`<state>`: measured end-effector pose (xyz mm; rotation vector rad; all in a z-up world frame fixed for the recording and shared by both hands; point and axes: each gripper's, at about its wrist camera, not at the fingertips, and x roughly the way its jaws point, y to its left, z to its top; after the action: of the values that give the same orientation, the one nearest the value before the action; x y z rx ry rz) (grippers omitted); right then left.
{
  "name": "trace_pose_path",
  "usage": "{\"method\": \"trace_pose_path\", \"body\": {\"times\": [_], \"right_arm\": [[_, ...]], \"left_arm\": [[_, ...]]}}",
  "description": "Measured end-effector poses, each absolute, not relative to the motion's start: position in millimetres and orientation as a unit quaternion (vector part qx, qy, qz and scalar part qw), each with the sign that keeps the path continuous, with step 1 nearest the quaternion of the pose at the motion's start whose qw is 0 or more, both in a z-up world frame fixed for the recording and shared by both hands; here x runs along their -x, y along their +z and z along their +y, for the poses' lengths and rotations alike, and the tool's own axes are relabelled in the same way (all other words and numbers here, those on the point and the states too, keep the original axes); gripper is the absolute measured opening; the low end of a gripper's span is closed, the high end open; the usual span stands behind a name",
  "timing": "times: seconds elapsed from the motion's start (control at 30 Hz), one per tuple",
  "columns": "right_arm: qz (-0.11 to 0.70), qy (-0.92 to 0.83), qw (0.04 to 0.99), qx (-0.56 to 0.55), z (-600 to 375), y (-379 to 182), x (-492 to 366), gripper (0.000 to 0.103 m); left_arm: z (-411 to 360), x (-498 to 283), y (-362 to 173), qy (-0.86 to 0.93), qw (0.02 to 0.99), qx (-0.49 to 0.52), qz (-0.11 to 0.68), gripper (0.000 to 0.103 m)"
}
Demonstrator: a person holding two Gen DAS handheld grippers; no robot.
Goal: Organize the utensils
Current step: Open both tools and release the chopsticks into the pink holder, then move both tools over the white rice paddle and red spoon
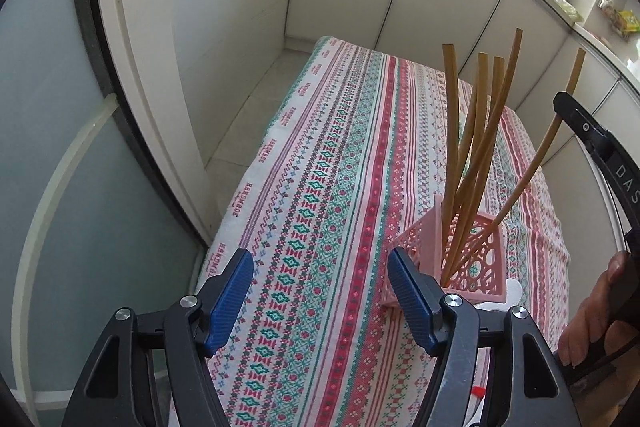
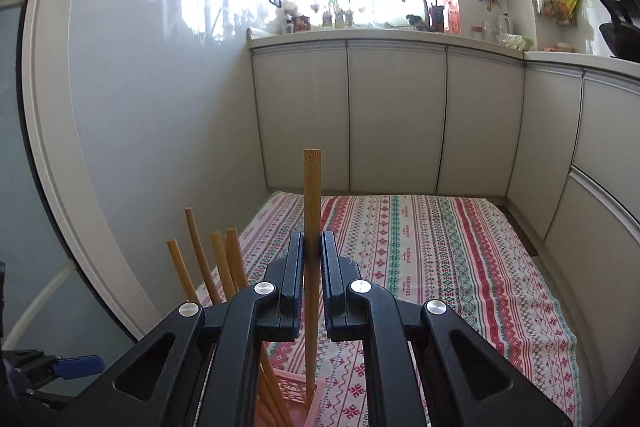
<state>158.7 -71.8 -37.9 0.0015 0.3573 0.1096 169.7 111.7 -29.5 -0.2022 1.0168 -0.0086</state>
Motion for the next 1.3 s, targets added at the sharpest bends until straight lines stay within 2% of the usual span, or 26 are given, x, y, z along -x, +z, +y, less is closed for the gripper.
{"method": "trace_pose_path", "body": {"times": [0.27,0.33,0.4,0.5,0.83,1.0,1.3], "right_arm": [[0.22,0.078,0.972,-0.023,-78.2,-44.5,-163.4,0.012],[0.23,0.087,0.969,-0.031,-80.7,-41.7,-162.0,0.022],[0.233,0.097,0.966,-0.047,-86.6,-35.5,-158.0,0.044],[0.236,0.105,0.963,-0.071,-100.6,-23.2,-146.0,0.044],[0.344,0.053,0.929,-0.124,-177.2,-20.2,-95.2,0.051],[0.396,0.014,0.909,-0.129,-211.8,-41.3,-65.9,0.056],[0.503,-0.03,0.85,-0.151,-259.0,-89.9,-36.1,0.057]], "left_arm": [[107.4,-170.2,-31.9,-0.008,0.866,0.091,0.491,0.071],[105.7,-169.8,-31.5,-0.01,0.865,0.092,0.493,0.071],[103.2,-168.9,-30.7,-0.014,0.864,0.093,0.494,0.071],[98.2,-166.2,-29.0,-0.023,0.863,0.091,0.496,0.072],[61.5,-149.8,-29.2,-0.076,0.849,0.045,0.521,0.078],[37.5,-137.5,-36.6,-0.106,0.833,0.011,0.543,0.082],[-10.2,-117.9,-67.2,-0.153,0.787,-0.045,0.596,0.082]]}}
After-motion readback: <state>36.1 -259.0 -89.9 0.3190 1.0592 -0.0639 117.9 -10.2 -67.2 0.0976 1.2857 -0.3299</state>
